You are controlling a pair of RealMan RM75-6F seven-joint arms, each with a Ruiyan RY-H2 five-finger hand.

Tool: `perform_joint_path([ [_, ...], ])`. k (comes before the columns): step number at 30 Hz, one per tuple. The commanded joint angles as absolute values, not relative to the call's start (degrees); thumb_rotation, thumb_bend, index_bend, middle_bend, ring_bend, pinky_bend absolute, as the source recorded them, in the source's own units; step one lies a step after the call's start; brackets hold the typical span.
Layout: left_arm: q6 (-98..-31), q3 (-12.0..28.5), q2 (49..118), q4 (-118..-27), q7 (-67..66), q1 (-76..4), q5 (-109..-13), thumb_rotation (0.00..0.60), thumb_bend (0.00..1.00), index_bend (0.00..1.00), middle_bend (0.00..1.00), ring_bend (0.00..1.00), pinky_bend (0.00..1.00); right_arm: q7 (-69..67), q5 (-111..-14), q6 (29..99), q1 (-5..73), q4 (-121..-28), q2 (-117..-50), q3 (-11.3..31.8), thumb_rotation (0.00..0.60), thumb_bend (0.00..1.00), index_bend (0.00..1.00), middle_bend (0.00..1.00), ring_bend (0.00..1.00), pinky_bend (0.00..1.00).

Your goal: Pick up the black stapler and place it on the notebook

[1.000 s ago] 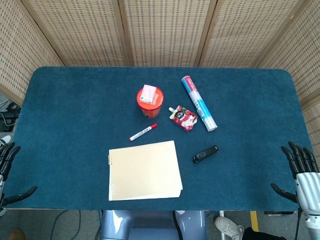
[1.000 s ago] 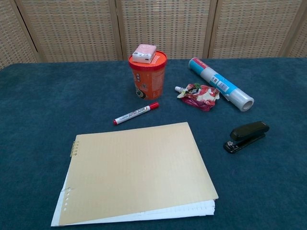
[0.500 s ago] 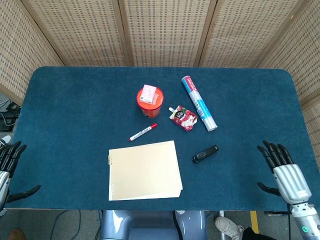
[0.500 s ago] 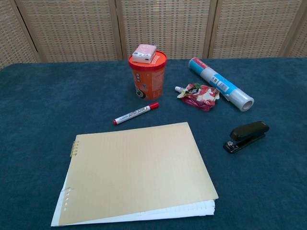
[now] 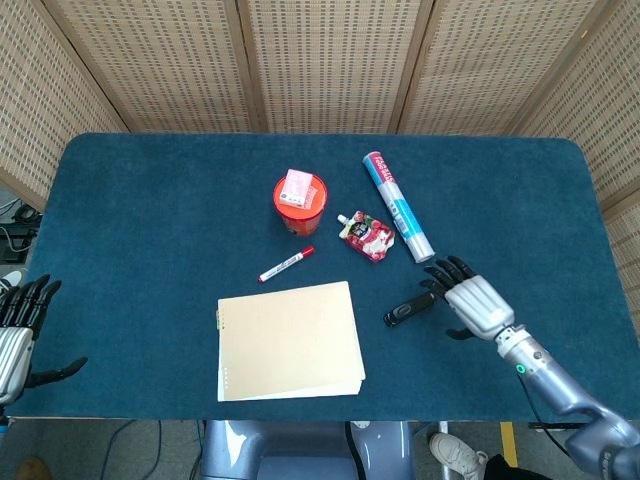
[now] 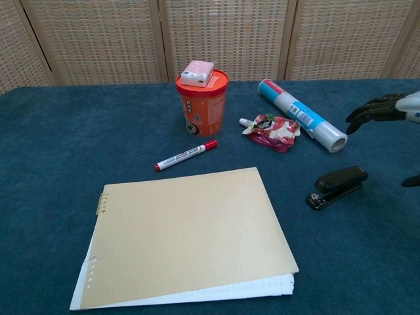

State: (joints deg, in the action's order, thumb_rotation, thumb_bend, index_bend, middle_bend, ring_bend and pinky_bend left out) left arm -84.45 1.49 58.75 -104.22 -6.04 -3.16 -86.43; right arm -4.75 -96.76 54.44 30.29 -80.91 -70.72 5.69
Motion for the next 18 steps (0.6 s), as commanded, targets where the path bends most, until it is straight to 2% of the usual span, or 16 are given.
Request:
perform_joint_path([
  [1, -83.7, 1.9, 59.3, -104.0, -6.8, -3.6, -85.3, 0.600, 0.00, 0.00, 0.00, 0.00, 0.00, -5.1, -96.5, 51.5, 33.4, -75.7, -76.1, 6.0, 0.600, 0.34, 0.28, 0.26, 0.16, 0.15],
  [4, -83.1, 1.9, 59.7, -104.0, -7.4, -3.9, -84.9, 0.600, 0.00, 0.00, 0.00, 0.00, 0.00, -4.8, -96.9, 50.8, 34.8, -73.0, -78.9, 5.5, 0.600, 0.38, 0.34, 0.30, 0.21, 0.17],
  [11, -82.5, 2.1, 59.8, -104.1, -7.6, -4.3, -84.0, 0.600, 0.00, 0.00, 0.00, 0.00, 0.00, -3.4, -98.8, 50.4, 37.4, -67.4, -84.2, 3.7, 0.600, 0.48, 0.38, 0.35, 0.25, 0.19],
  [18, -82.8, 1.9, 59.4, -104.2, -6.9, -4.2, -84.3, 0.600, 0.00, 0.00, 0.00, 0.00, 0.00, -2.1, -99.0, 50.7, 38.1, -63.2, -87.6, 1.9, 0.600, 0.49, 0.43, 0.38, 0.29, 0.21],
])
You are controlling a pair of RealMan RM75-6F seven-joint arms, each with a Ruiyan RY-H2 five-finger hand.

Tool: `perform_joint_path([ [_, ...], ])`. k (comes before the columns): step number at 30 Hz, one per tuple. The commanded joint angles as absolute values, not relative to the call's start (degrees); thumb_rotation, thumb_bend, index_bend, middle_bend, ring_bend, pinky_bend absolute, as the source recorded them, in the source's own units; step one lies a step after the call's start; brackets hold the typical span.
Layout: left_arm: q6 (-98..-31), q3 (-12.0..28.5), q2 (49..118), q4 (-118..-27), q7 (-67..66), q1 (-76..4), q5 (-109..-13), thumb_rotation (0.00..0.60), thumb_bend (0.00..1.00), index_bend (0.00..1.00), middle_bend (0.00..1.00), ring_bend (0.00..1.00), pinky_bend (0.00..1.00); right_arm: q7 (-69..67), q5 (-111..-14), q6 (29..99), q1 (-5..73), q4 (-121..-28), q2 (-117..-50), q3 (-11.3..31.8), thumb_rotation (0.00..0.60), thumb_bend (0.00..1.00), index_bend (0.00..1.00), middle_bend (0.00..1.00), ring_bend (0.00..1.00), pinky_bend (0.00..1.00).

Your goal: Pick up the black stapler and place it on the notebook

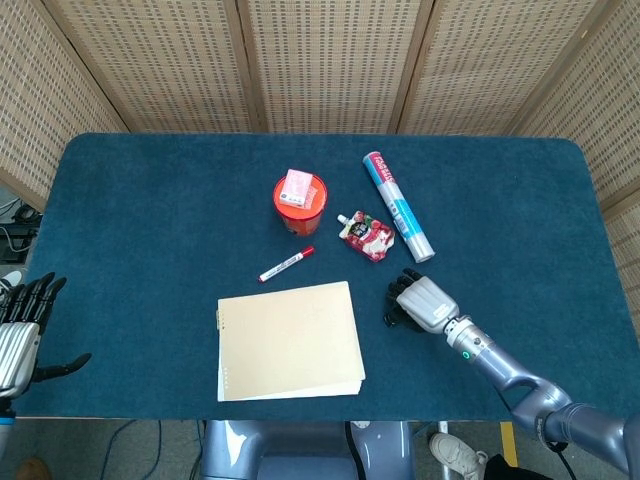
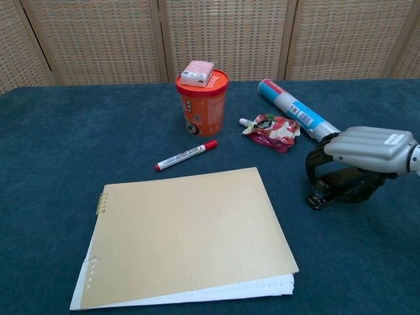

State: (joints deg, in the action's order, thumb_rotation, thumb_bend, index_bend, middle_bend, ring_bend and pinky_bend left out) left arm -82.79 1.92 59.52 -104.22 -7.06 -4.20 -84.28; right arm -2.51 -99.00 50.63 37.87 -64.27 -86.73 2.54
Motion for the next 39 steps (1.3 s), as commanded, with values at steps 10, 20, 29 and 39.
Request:
perform_joint_path([
  [10, -83.0, 1.6, 59.3, -104.3, -6.7, -4.2, -84.7, 0.600, 0.00, 0.00, 0.00, 0.00, 0.00, -2.0, -97.8, 52.7, 37.9, -59.1, -90.1, 1.1, 0.600, 0.52, 0.63, 0.62, 0.53, 0.45],
  [20, -82.1, 1.4, 59.5, -104.4, -7.2, -4.6, -84.4, 0.600, 0.00, 0.00, 0.00, 0.00, 0.00, -3.1, -97.8, 57.7, 38.9, -66.6, -85.4, 2.8, 0.600, 0.54, 0.64, 0.64, 0.55, 0.47],
  [29, -81.6, 1.1, 59.2, -104.5, -6.4, -5.0, -84.7, 0.600, 0.00, 0.00, 0.00, 0.00, 0.00, 9.8, -93.5, 50.2, 44.6, -84.3, -81.2, 7.2, 0.600, 0.54, 0.64, 0.64, 0.55, 0.47],
  [39, -81.0, 1.3, 58.2, -104.2, -4.0, -5.3, -84.0, 0.600, 0.00, 0.00, 0.00, 0.00, 0.00, 28.1, -85.1, 39.7, 52.7, -86.9, -90.9, 10.5, 0.600, 0.54, 0.64, 0.63, 0.55, 0.49],
])
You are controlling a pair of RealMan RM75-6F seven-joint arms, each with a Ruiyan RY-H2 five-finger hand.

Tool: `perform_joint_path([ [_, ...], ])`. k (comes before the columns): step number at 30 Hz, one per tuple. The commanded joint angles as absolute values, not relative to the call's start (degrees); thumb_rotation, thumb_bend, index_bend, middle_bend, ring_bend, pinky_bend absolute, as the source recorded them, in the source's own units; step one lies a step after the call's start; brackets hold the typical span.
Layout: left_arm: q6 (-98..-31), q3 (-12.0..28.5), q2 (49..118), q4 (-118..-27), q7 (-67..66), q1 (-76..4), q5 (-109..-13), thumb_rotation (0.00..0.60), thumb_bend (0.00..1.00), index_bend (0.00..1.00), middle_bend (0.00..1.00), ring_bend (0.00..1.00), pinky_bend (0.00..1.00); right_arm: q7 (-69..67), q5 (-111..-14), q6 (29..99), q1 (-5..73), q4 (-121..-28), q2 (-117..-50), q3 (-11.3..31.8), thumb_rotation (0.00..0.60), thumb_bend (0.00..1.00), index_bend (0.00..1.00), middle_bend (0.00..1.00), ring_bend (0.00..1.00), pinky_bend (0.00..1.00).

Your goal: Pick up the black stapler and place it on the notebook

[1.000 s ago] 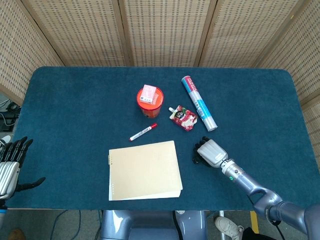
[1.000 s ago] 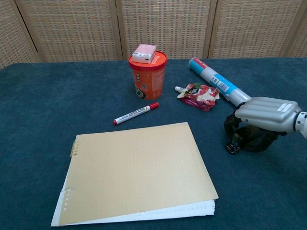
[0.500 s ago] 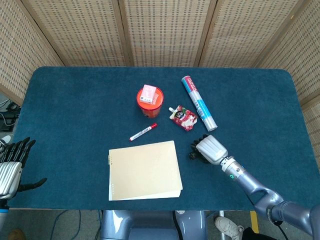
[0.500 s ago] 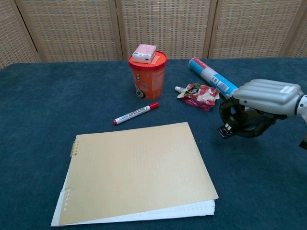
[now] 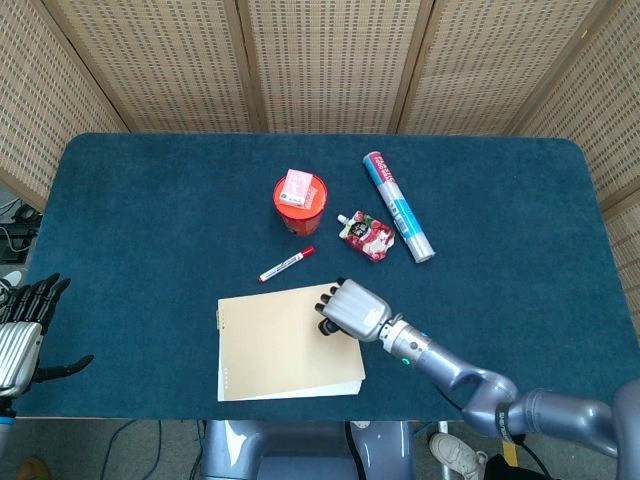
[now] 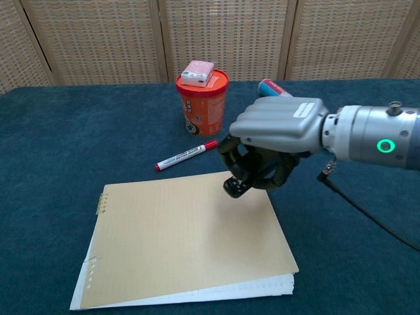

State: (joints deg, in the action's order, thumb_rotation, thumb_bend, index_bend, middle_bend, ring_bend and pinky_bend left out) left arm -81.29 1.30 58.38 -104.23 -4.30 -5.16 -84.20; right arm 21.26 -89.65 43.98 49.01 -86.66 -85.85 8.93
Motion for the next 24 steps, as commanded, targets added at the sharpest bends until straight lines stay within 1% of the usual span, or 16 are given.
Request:
perform_joint_path([
  [1, -81.0, 1.3, 58.2, -104.1, -3.9, -5.3, -84.0, 0.600, 0.00, 0.00, 0.00, 0.00, 0.00, 29.3, -84.4, 39.3, 53.1, -86.5, -91.8, 10.6, 0.600, 0.54, 0.64, 0.63, 0.55, 0.50],
  [5, -80.1, 1.1, 58.1, -103.8, -2.9, -5.6, -83.8, 0.600, 0.00, 0.00, 0.00, 0.00, 0.00, 35.5, -80.2, 37.9, 55.1, -84.7, -96.6, 10.7, 0.600, 0.54, 0.64, 0.63, 0.55, 0.50],
  [9, -79.4, 1.1, 57.9, -103.5, -2.1, -6.0, -83.5, 0.600, 0.00, 0.00, 0.00, 0.00, 0.00, 38.7, -77.3, 37.5, 56.3, -83.7, -99.7, 10.5, 0.600, 0.53, 0.64, 0.63, 0.55, 0.50],
  [10, -79.3, 1.2, 57.9, -103.4, -1.9, -6.0, -83.4, 0.600, 0.00, 0.00, 0.00, 0.00, 0.00, 39.0, -76.7, 37.5, 56.5, -83.6, -100.2, 10.4, 0.600, 0.51, 0.64, 0.63, 0.55, 0.50],
  [12, -79.2, 1.2, 57.7, -103.4, -1.5, -6.1, -83.4, 0.600, 0.00, 0.00, 0.00, 0.00, 0.00, 39.9, -75.5, 37.8, 56.7, -83.6, -101.2, 10.1, 0.600, 0.38, 0.60, 0.60, 0.54, 0.50],
  [13, -79.1, 1.2, 57.7, -103.4, -1.4, -6.1, -83.3, 0.600, 0.00, 0.00, 0.00, 0.00, 0.00, 40.3, -75.2, 38.2, 56.8, -83.4, -101.5, 9.9, 0.600, 0.23, 0.51, 0.54, 0.50, 0.48],
  [14, -79.0, 1.1, 57.7, -103.4, -1.5, -6.2, -83.3, 0.600, 0.00, 0.00, 0.00, 0.00, 0.00, 40.7, -75.2, 38.5, 56.8, -83.3, -101.7, 9.7, 0.600, 0.10, 0.34, 0.41, 0.40, 0.41],
  [15, -78.8, 1.1, 57.7, -103.4, -1.6, -6.2, -83.3, 0.600, 0.00, 0.00, 0.00, 0.00, 0.00, 41.2, -75.1, 39.0, 56.8, -83.3, -101.9, 9.3, 0.600, 0.04, 0.22, 0.30, 0.31, 0.35],
  [16, -78.7, 1.0, 57.8, -103.4, -1.7, -6.3, -83.3, 0.600, 0.00, 0.00, 0.00, 0.00, 0.00, 41.4, -74.8, 38.9, 56.8, -83.4, -101.9, 8.9, 0.600, 0.00, 0.07, 0.14, 0.17, 0.23],
  [17, -78.6, 1.0, 57.8, -103.4, -1.8, -6.4, -83.3, 0.600, 0.00, 0.00, 0.00, 0.00, 0.00, 41.4, -74.0, 38.5, 56.8, -83.8, -101.6, 8.6, 0.600, 0.00, 0.01, 0.04, 0.07, 0.12],
  [18, -78.6, 0.9, 57.9, -103.4, -2.0, -6.4, -83.3, 0.600, 0.00, 0.00, 0.00, 0.00, 0.00, 41.0, -72.9, 38.3, 56.7, -84.7, -101.2, 8.6, 0.600, 0.00, 0.00, 0.01, 0.03, 0.07],
  [19, -78.5, 0.9, 57.9, -103.4, -2.1, -6.4, -83.3, 0.600, 0.00, 0.00, 0.00, 0.00, 0.00, 40.6, -72.3, 38.8, 56.5, -85.8, -100.8, 8.8, 0.600, 0.00, 0.00, 0.00, 0.00, 0.02],
  [20, -78.5, 0.9, 58.0, -103.5, -2.3, -6.4, -83.3, 0.600, 0.00, 0.00, 0.00, 0.00, 0.00, 40.6, -72.4, 39.8, 56.3, -86.9, -100.3, 9.0, 0.600, 0.00, 0.00, 0.00, 0.00, 0.00],
  [24, -78.7, 0.9, 58.0, -103.8, -2.5, -6.4, -83.2, 0.600, 0.00, 0.00, 0.00, 0.00, 0.00, 41.7, -73.2, 42.9, 55.6, -90.4, -97.6, 8.8, 0.600, 0.00, 0.00, 0.00, 0.00, 0.00],
])
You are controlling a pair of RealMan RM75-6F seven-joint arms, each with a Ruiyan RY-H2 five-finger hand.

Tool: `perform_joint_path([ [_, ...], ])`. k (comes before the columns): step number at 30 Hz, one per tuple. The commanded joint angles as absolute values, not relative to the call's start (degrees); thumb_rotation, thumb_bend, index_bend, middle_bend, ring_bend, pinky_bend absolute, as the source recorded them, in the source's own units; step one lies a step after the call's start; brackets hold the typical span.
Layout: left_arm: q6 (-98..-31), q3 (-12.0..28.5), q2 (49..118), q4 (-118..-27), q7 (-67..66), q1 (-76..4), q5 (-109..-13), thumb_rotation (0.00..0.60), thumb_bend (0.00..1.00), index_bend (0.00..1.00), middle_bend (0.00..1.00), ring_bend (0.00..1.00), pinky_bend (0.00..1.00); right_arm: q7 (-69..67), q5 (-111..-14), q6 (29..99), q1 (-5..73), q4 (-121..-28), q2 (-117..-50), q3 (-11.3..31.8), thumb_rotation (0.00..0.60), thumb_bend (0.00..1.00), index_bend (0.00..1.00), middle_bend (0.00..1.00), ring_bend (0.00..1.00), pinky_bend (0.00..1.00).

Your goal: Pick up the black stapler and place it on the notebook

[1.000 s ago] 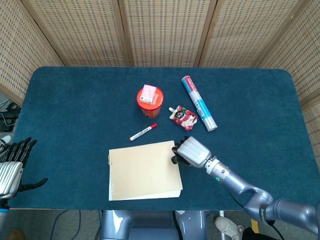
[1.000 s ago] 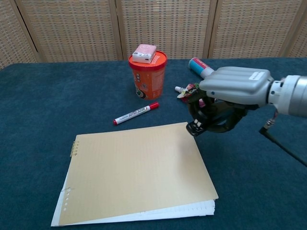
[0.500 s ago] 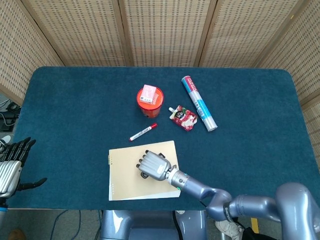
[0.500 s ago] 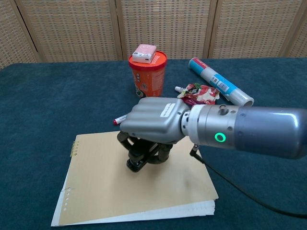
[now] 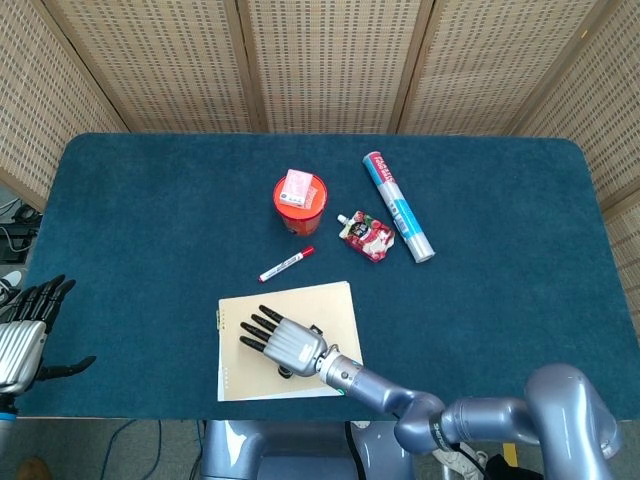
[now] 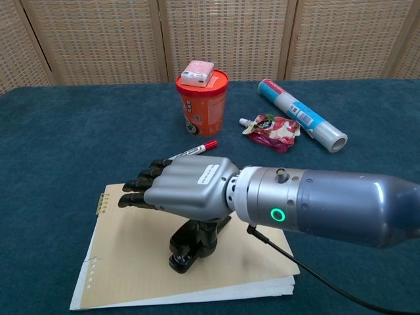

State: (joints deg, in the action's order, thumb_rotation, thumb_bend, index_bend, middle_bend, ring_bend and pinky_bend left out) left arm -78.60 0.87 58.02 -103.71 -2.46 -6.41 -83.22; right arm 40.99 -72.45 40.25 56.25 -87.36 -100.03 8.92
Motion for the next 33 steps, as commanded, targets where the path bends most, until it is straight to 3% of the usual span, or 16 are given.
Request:
perform_joint_path([
  [1, -78.8, 0.9, 58.0, -104.0, -2.6, -6.4, -83.3, 0.600, 0.00, 0.00, 0.00, 0.00, 0.00, 42.0, -73.5, 43.4, 55.4, -91.2, -96.7, 8.7, 0.600, 0.00, 0.00, 0.00, 0.00, 0.00],
  [10, -79.6, 0.1, 57.7, -104.6, -2.3, -6.1, -85.3, 0.600, 0.00, 0.00, 0.00, 0.00, 0.00, 39.4, -84.2, 53.1, 50.6, -97.6, -80.1, 6.4, 0.600, 0.00, 0.00, 0.00, 0.00, 0.00],
  [16, -80.8, -0.5, 57.4, -104.4, -0.9, -5.8, -87.6, 0.600, 0.00, 0.00, 0.00, 0.00, 0.00, 30.7, -93.8, 68.2, 41.6, -93.7, -69.5, 2.0, 0.600, 0.00, 0.00, 0.00, 0.00, 0.00],
  [25, -83.6, -1.4, 55.9, -103.3, 4.5, -5.2, -92.1, 0.600, 0.00, 0.00, 0.00, 0.00, 0.00, 10.7, -91.4, 88.3, 23.0, -92.6, -64.3, -3.3, 0.600, 0.00, 0.00, 0.00, 0.00, 0.00],
  [33, -89.4, -2.3, 55.4, -101.3, 9.2, -3.6, -97.9, 0.600, 0.00, 0.00, 0.00, 0.00, 0.00, 1.9, -90.9, 94.7, 14.6, -85.3, -65.9, -5.1, 0.600, 0.00, 0.00, 0.00, 0.00, 0.00],
])
